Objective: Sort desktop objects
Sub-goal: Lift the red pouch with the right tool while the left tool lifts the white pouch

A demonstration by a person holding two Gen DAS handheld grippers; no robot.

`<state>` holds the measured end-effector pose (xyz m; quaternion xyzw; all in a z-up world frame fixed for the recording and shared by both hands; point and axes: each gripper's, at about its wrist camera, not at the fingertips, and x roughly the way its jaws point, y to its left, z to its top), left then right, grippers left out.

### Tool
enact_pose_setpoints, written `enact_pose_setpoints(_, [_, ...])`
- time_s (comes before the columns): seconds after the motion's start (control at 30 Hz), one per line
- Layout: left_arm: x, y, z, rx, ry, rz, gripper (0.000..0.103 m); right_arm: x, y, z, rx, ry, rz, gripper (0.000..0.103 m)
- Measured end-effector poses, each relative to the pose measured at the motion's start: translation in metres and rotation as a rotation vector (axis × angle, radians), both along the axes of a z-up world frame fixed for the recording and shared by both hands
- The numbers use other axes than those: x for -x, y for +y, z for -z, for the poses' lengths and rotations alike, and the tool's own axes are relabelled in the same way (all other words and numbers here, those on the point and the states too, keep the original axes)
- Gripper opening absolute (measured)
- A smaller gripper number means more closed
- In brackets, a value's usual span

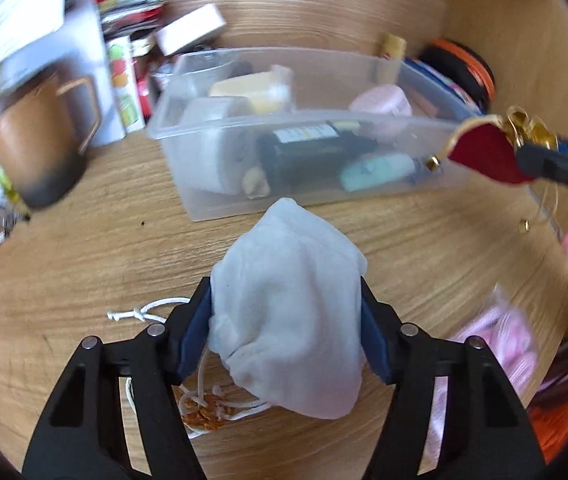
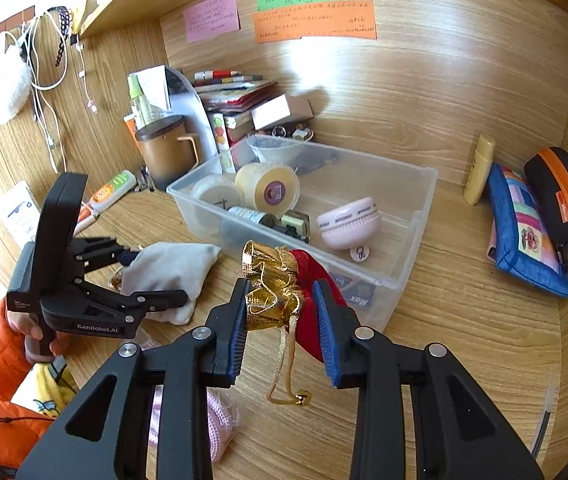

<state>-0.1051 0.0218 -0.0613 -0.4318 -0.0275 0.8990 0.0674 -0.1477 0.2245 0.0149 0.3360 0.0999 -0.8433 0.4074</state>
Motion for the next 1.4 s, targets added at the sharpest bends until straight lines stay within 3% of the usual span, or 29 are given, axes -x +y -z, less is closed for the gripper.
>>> enact_pose_setpoints(0.43, [-0.014,-0.005,-0.063,-0.055,0.161,-0.027,0.064,0.009,0.001,-0.029,0.046,0.064,0.028,0.029])
enact_pose_setpoints(0.6, [-0.012,-0.016,-0.086,-0.106,0.211,-0.011,0.04,0.013,-0.002,-0.038,0.048,0.096,0.029,0.029])
enact_pose_setpoints(0.7, [-0.004,-0.018,-0.084,-0.084,0.205,-0.018,0.04,0.02,-0.007,-0.036,0.035,0.097,0.026,0.029])
enact_pose_setpoints(0.83, [-0.003,-0.016,-0.069,-0.05,0.137,-0.017,0.04,0.03,-0.01,-0.026,0.034,0.048,0.029,0.029])
enact_pose_setpoints(0.87, [-0.006,-0.015,-0.066,-0.03,0.127,-0.012,0.042,0.031,-0.01,-0.026,0.034,0.047,0.03,0.029])
enact_pose_setpoints(1.0, [-0.024,-0.015,-0.059,0.018,0.104,0.001,0.073,0.034,-0.011,-0.024,0.032,0.045,0.035,0.029])
enact_pose_setpoints(1.13, [-0.043,-0.008,-0.054,0.039,0.086,0.03,0.079,0.039,-0.014,-0.025,0.038,0.04,0.041,0.029])
enact_pose_setpoints(1.2, [-0.049,-0.001,-0.045,0.057,0.062,0.046,0.091,0.041,-0.016,-0.025,0.041,0.037,0.041,0.029])
enact_pose_setpoints(1.3, [-0.049,0.009,-0.029,0.072,0.013,0.059,0.092,0.043,-0.019,-0.026,0.036,0.037,0.041,0.029])
enact_pose_setpoints(1.4, [-0.042,0.015,-0.015,0.137,-0.016,0.034,0.093,0.043,-0.022,-0.025,0.029,0.036,0.042,0.029])
